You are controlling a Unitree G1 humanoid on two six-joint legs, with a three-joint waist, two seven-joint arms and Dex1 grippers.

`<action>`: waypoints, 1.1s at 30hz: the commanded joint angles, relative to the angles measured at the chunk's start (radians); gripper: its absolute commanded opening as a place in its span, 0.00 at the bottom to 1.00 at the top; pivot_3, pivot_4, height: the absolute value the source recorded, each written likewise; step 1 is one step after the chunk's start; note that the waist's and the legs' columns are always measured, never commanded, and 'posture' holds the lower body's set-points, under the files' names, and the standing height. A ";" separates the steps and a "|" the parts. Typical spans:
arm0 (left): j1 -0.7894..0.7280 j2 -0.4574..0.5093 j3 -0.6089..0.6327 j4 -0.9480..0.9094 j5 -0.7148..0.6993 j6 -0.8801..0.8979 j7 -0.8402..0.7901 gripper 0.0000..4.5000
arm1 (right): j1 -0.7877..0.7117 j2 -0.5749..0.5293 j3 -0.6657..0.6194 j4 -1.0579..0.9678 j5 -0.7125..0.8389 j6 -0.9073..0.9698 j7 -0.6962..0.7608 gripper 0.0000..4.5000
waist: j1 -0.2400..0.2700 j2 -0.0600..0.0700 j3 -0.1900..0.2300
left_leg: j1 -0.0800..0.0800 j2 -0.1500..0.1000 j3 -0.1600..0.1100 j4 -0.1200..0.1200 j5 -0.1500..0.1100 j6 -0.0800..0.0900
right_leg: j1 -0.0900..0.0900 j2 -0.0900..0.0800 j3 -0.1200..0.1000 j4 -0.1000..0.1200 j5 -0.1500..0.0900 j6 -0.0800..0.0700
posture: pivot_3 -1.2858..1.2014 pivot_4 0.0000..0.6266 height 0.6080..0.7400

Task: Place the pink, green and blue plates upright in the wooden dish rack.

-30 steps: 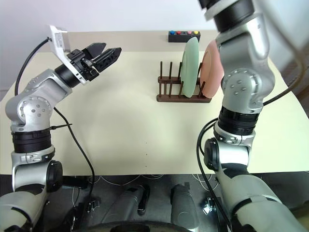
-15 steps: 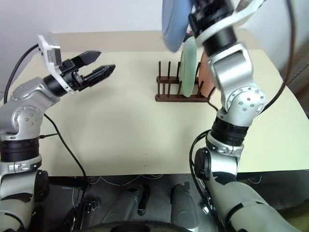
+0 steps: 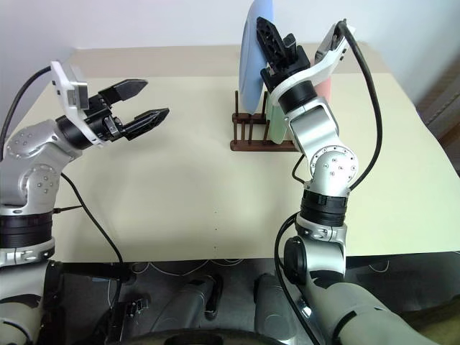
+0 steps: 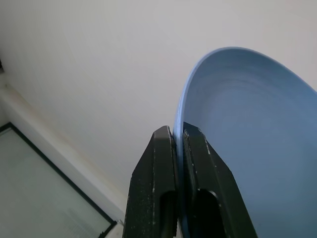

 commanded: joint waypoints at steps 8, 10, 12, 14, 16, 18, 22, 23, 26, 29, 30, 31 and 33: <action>0.000 0.005 0.025 -0.030 0.007 -0.036 0.012 0.98 | -0.021 0.053 0.024 -0.051 0.013 0.005 -0.025 0.00 | 0.001 0.000 0.000 | 0.000 0.000 0.000 0.000 0.000 0.000 | 0.000 0.000 0.000 0.000 0.000 0.000 | 0.52 0.24 1.00; 0.001 0.003 0.023 -0.032 0.009 -0.041 0.016 0.98 | -0.018 0.052 0.028 -0.054 0.010 0.007 -0.023 0.00 | 0.001 0.000 0.000 | 0.000 0.000 0.000 0.000 0.000 0.000 | 0.000 0.000 0.000 0.000 0.000 0.000 | 0.52 0.24 1.00; -0.001 0.001 0.022 -0.033 0.010 -0.042 0.018 0.98 | -0.002 0.052 0.031 -0.047 -0.004 0.006 -0.018 0.00 | 0.001 0.000 0.000 | 0.000 0.000 0.000 0.000 0.000 0.000 | 0.000 0.000 0.000 0.000 0.000 0.000 | 0.52 0.24 1.00; -0.003 0.002 0.022 -0.035 0.010 -0.041 0.020 0.98 | 0.015 0.051 0.038 -0.043 -0.022 0.004 -0.010 0.00 | 0.001 0.000 0.000 | 0.000 0.000 0.000 0.000 0.000 0.000 | 0.000 0.000 0.000 0.000 0.000 0.000 | 0.52 0.24 1.00; -0.005 0.003 0.022 -0.036 0.010 -0.041 0.020 0.98 | 0.018 0.049 0.040 -0.043 -0.030 0.002 -0.006 0.00 | 0.001 0.000 0.000 | 0.000 0.000 0.000 0.000 0.000 0.000 | 0.000 0.000 0.000 0.000 0.000 0.000 | 0.52 0.24 1.00; -0.005 0.002 0.021 -0.036 0.010 -0.041 0.021 0.98 | 0.018 0.047 0.040 -0.041 -0.035 -0.001 0.000 0.00 | 0.000 0.000 0.000 | 0.000 0.000 0.000 0.000 0.000 0.000 | 0.000 0.000 0.000 0.000 0.000 0.000 | 0.52 0.24 1.00; -0.007 0.001 0.019 -0.035 0.009 -0.040 0.023 0.98 | 0.025 0.044 0.040 -0.033 -0.053 -0.004 0.014 0.00 | 0.000 0.000 0.000 | 0.000 0.001 0.000 -0.001 0.000 0.000 | -0.001 0.001 0.000 0.000 0.000 0.000 | 0.52 0.24 1.00; -0.007 0.001 0.018 -0.035 0.009 -0.040 0.023 0.98 | 0.028 0.044 0.041 -0.030 -0.059 -0.006 0.019 0.00 | 0.000 0.000 0.000 | 0.000 0.001 0.000 -0.001 0.000 0.000 | -0.001 0.001 0.000 0.000 0.000 0.000 | 0.52 0.24 1.00; -0.010 0.000 0.017 -0.031 0.011 -0.042 0.025 0.98 | 0.048 0.044 0.039 -0.011 -0.082 -0.006 0.031 0.00 | 0.001 0.000 0.000 | 0.000 0.001 0.000 -0.001 0.000 0.000 | -0.001 0.001 0.000 0.000 0.000 0.000 | 0.52 0.24 1.00; -0.010 0.003 0.013 -0.026 0.024 -0.053 0.023 0.98 | 0.057 0.042 0.039 0.001 -0.088 0.005 0.037 0.00 | 0.000 0.000 0.000 | 0.000 0.001 0.000 -0.001 0.000 0.000 | 0.000 0.001 0.000 0.000 0.000 0.000 | 0.52 0.24 1.00; -0.012 0.004 0.014 -0.021 0.026 -0.055 0.021 0.98 | 0.058 0.036 0.044 0.006 -0.096 0.014 0.039 0.00 | 0.000 0.000 0.000 | 0.000 0.001 0.000 -0.001 0.000 0.000 | 0.000 0.001 0.000 0.000 0.000 -0.001 | 0.52 0.24 1.00; -0.013 0.004 0.015 -0.017 0.026 -0.055 0.020 0.98 | 0.058 0.031 0.048 0.011 -0.103 0.020 0.041 0.00 | 0.000 0.000 0.000 | 0.000 0.001 0.000 -0.001 0.000 0.000 | -0.001 0.001 0.000 0.000 0.000 -0.001 | 0.52 0.24 1.00; -0.015 0.006 0.016 -0.011 0.027 -0.056 0.018 0.98 | 0.055 0.030 0.047 0.016 -0.109 0.028 0.045 0.00 | 0.000 0.000 0.000 | 0.000 0.001 0.000 -0.001 0.000 -0.001 | -0.001 0.001 0.000 0.000 0.000 -0.001 | 0.52 0.24 1.00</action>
